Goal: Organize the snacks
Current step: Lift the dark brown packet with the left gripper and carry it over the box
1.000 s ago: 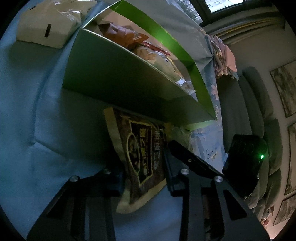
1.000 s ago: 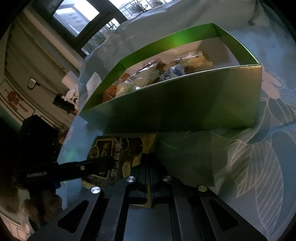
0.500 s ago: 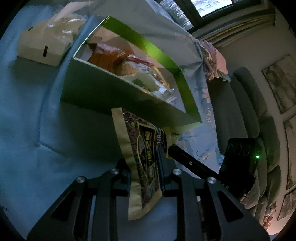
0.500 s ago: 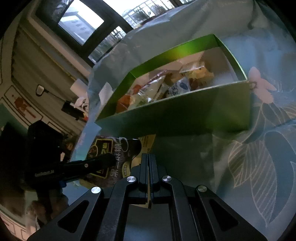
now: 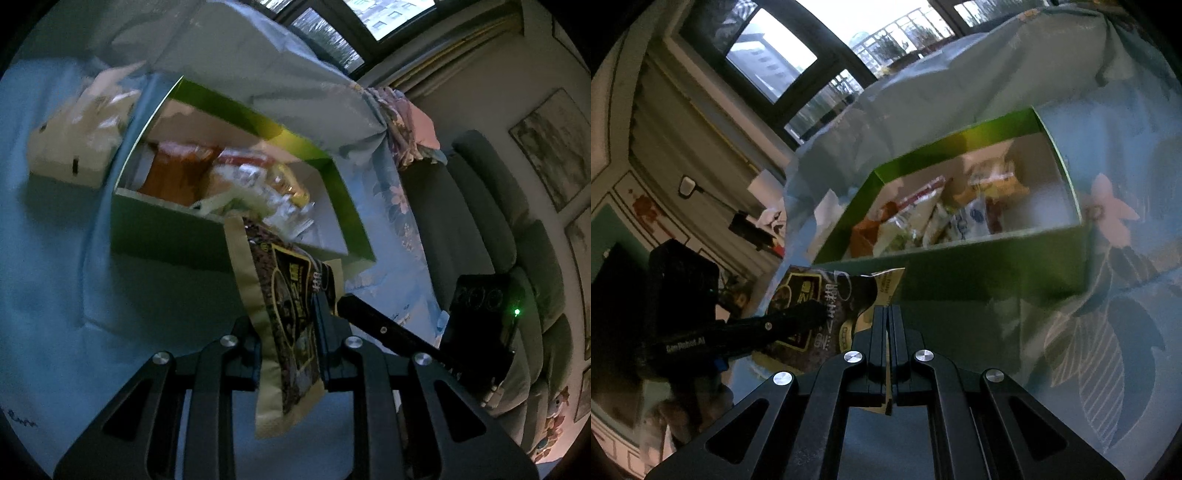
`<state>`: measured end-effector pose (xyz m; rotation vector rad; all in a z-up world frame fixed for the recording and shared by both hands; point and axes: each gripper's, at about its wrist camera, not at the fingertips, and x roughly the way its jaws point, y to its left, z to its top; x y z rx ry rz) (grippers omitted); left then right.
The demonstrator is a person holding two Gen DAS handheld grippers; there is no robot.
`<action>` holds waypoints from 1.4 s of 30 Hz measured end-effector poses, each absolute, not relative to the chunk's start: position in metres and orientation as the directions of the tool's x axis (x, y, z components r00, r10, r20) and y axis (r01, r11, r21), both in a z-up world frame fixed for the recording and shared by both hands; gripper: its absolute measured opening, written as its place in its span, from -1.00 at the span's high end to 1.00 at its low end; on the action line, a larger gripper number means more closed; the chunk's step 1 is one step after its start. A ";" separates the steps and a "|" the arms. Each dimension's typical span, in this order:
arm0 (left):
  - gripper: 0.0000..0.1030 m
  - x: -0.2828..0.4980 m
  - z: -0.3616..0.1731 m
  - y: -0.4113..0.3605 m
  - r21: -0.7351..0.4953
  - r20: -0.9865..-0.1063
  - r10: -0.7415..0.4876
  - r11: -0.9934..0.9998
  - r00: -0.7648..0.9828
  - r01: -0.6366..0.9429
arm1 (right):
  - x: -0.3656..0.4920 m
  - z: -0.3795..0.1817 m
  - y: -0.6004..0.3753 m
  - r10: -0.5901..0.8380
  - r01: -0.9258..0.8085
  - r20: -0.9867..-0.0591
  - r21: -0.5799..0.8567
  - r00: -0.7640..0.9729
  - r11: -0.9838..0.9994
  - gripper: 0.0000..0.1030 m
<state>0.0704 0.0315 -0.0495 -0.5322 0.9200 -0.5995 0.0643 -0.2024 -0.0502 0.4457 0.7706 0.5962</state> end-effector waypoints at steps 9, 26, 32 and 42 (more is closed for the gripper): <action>0.61 0.098 -0.028 0.022 -0.636 -0.542 -0.680 0.716 0.494 0.288 | 0.079 -0.026 -0.204 0.639 -0.361 -0.479 0.550 0.602 0.753 0.95; 0.61 0.160 -0.019 0.023 -0.665 -0.485 -0.698 0.686 0.526 0.296 | 0.136 -0.005 -0.195 0.626 -0.371 -0.467 0.528 0.625 0.764 0.95; 0.61 0.175 -0.027 0.026 -0.675 -0.486 -0.691 0.685 0.535 0.273 | 0.152 -0.012 -0.188 0.617 -0.369 -0.490 0.512 0.616 0.776 0.95; 0.61 0.188 -0.041 0.030 -0.694 -0.494 -0.688 0.680 0.531 0.235 | 0.174 -0.020 -0.181 0.601 -0.354 -0.517 0.502 0.609 0.790 0.95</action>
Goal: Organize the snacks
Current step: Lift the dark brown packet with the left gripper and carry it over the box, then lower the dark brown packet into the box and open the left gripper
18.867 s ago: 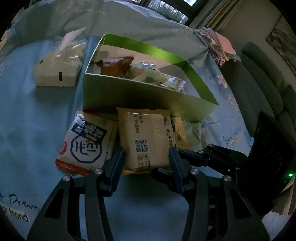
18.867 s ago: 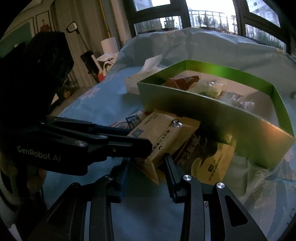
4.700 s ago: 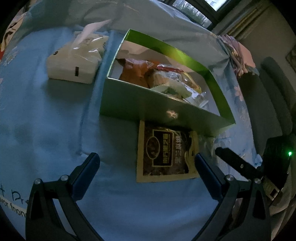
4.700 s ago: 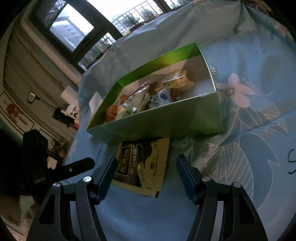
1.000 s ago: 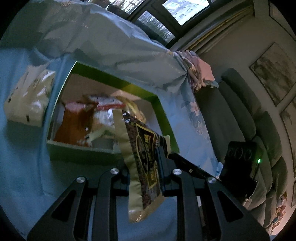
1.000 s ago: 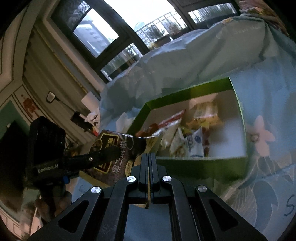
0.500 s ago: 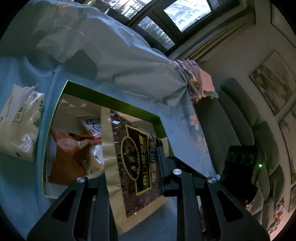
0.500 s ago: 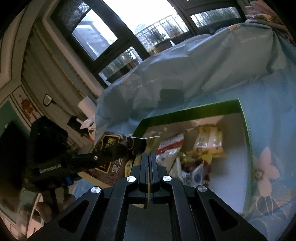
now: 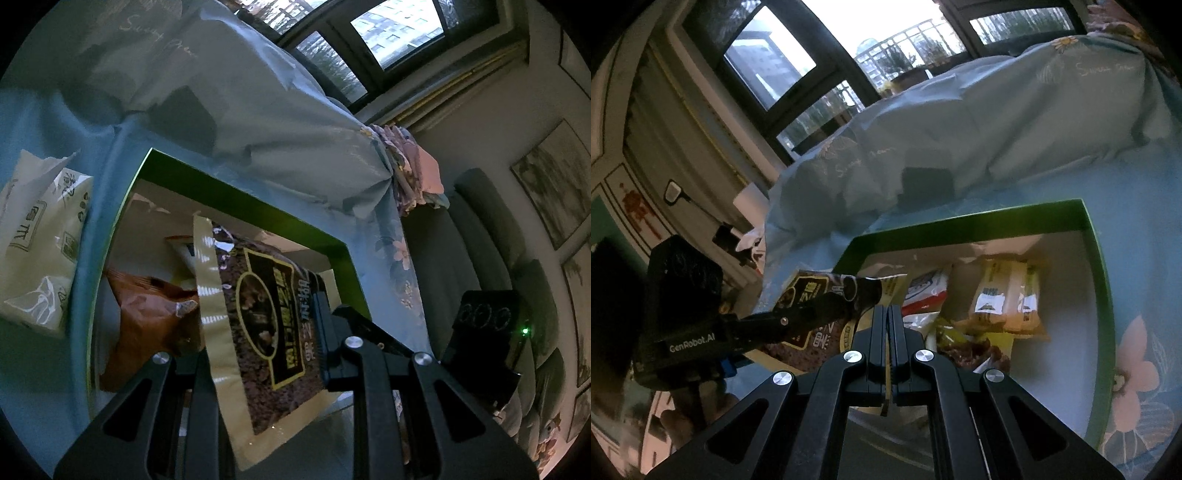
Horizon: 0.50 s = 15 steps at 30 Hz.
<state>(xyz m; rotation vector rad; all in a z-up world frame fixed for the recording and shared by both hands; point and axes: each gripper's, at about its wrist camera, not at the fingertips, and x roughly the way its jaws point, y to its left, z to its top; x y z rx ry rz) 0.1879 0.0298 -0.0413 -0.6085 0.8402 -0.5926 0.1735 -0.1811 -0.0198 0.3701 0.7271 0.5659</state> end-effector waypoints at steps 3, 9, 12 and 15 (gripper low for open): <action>0.61 0.189 -0.043 0.030 -0.696 -0.497 -0.687 0.681 0.531 0.229 | 0.175 -0.021 -0.180 0.598 -0.353 -0.522 0.497 0.608 0.793 0.95; 0.61 0.191 -0.046 0.028 -0.689 -0.510 -0.677 0.691 0.530 0.219 | 0.179 -0.025 -0.182 0.595 -0.344 -0.531 0.499 0.603 0.795 0.95; 0.61 0.191 -0.048 0.028 -0.691 -0.512 -0.676 0.691 0.529 0.214 | 0.181 -0.027 -0.181 0.593 -0.340 -0.536 0.499 0.602 0.797 0.95; 0.61 0.193 -0.051 0.029 -0.690 -0.517 -0.674 0.693 0.528 0.209 | 0.182 -0.027 -0.181 0.590 -0.338 -0.538 0.498 0.602 0.799 0.95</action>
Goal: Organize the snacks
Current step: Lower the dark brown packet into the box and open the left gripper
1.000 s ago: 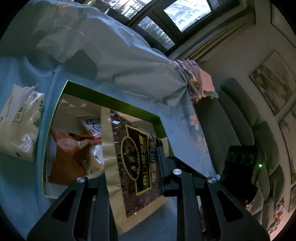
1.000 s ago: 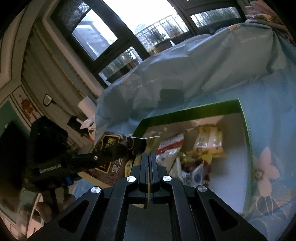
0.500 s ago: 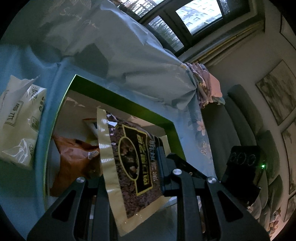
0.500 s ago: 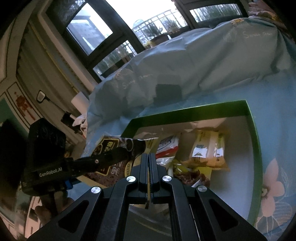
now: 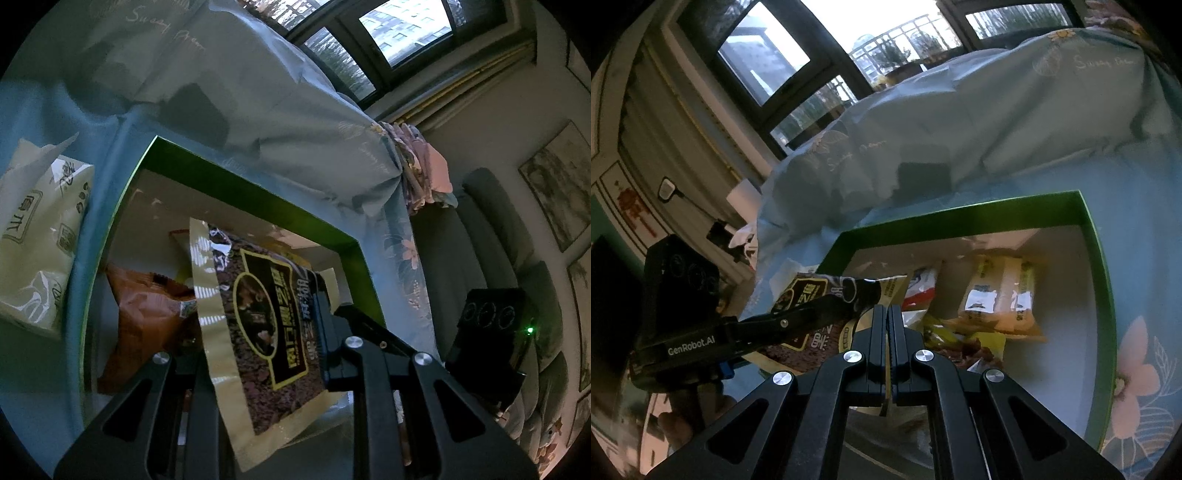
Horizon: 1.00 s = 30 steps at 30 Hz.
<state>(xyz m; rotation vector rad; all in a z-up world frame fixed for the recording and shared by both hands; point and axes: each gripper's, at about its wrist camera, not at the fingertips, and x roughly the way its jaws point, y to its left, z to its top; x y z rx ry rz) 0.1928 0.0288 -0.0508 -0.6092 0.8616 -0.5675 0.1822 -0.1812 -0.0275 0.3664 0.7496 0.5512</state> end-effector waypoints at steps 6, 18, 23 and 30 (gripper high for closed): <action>0.60 0.196 -0.056 0.027 -0.685 -0.530 -0.665 0.702 0.527 0.197 | 0.186 -0.032 -0.179 0.578 -0.330 -0.555 0.486 0.599 0.809 0.95; 0.56 0.201 -0.066 0.022 -0.673 -0.556 -0.648 0.719 0.521 0.176 | 0.193 -0.040 -0.177 0.560 -0.317 -0.583 0.470 0.590 0.824 0.95; 0.56 0.203 -0.068 0.022 -0.668 -0.564 -0.645 0.723 0.516 0.173 | 0.195 -0.043 -0.179 0.562 -0.311 -0.586 0.478 0.584 0.821 0.95; 0.56 0.203 -0.069 0.020 -0.659 -0.573 -0.638 0.732 0.515 0.174 | 0.197 -0.046 -0.179 0.558 -0.308 -0.592 0.475 0.581 0.824 0.95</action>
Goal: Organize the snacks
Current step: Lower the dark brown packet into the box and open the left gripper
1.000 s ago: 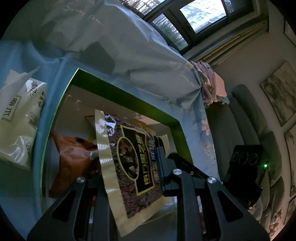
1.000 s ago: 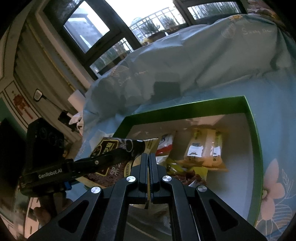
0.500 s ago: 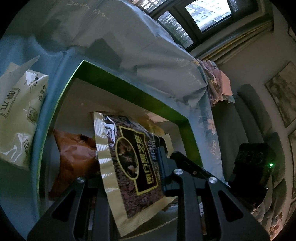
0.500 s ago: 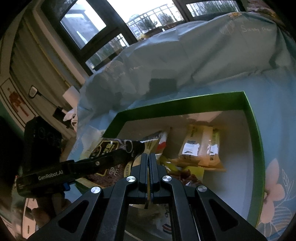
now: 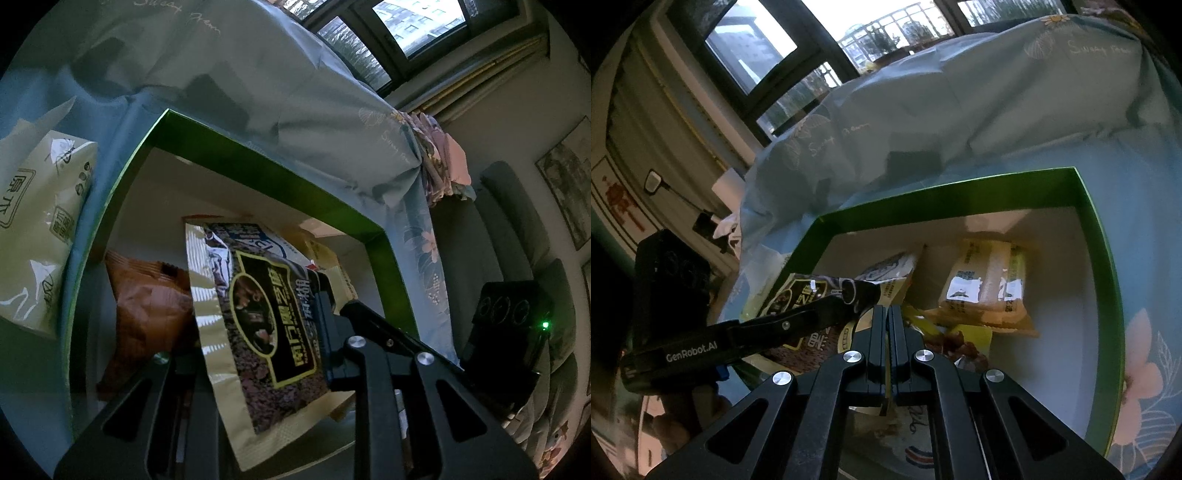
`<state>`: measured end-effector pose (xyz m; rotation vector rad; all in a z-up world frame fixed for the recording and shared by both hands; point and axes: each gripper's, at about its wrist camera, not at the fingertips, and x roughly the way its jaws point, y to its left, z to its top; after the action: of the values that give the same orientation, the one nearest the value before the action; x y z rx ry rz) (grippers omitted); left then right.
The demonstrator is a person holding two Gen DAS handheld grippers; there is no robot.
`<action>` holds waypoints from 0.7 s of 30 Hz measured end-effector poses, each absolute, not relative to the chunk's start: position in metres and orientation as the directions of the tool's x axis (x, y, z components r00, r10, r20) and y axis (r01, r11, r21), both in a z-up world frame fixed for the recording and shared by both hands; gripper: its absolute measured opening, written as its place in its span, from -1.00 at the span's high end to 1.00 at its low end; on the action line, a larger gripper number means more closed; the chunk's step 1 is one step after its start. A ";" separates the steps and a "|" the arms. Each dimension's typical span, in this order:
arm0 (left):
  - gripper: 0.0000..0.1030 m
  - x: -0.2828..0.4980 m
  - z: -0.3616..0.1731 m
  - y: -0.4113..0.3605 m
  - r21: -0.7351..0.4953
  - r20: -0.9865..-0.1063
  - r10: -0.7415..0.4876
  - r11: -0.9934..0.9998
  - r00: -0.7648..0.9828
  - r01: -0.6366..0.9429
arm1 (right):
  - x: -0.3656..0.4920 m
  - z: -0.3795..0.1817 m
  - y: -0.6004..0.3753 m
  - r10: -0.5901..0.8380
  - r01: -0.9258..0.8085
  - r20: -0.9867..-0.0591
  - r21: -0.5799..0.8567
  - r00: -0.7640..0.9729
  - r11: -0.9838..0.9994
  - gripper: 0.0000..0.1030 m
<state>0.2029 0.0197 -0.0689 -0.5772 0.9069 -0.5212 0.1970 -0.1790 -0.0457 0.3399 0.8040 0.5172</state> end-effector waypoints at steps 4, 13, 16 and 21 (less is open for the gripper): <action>0.56 0.203 -0.069 0.020 -0.659 -0.573 -0.638 0.732 0.515 0.173 | 0.197 -0.046 -0.179 0.558 -0.308 -0.593 0.474 0.580 0.825 0.95; 0.55 0.203 -0.071 0.018 -0.653 -0.577 -0.633 0.737 0.516 0.173 | 0.197 -0.046 -0.178 0.553 -0.308 -0.599 0.467 0.579 0.829 0.95; 0.50 0.203 -0.071 0.017 -0.632 -0.593 -0.614 0.756 0.522 0.171 | 0.198 -0.048 -0.177 0.549 -0.307 -0.604 0.462 0.578 0.832 0.95; 0.45 0.203 -0.071 0.011 -0.596 -0.611 -0.584 0.784 0.535 0.175 | 0.198 -0.049 -0.179 0.545 -0.300 -0.611 0.463 0.574 0.834 0.95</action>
<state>0.2027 0.0115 -0.0706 -0.5058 0.9007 -0.4755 0.1977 -0.1794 -0.0492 0.3263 0.8209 0.5051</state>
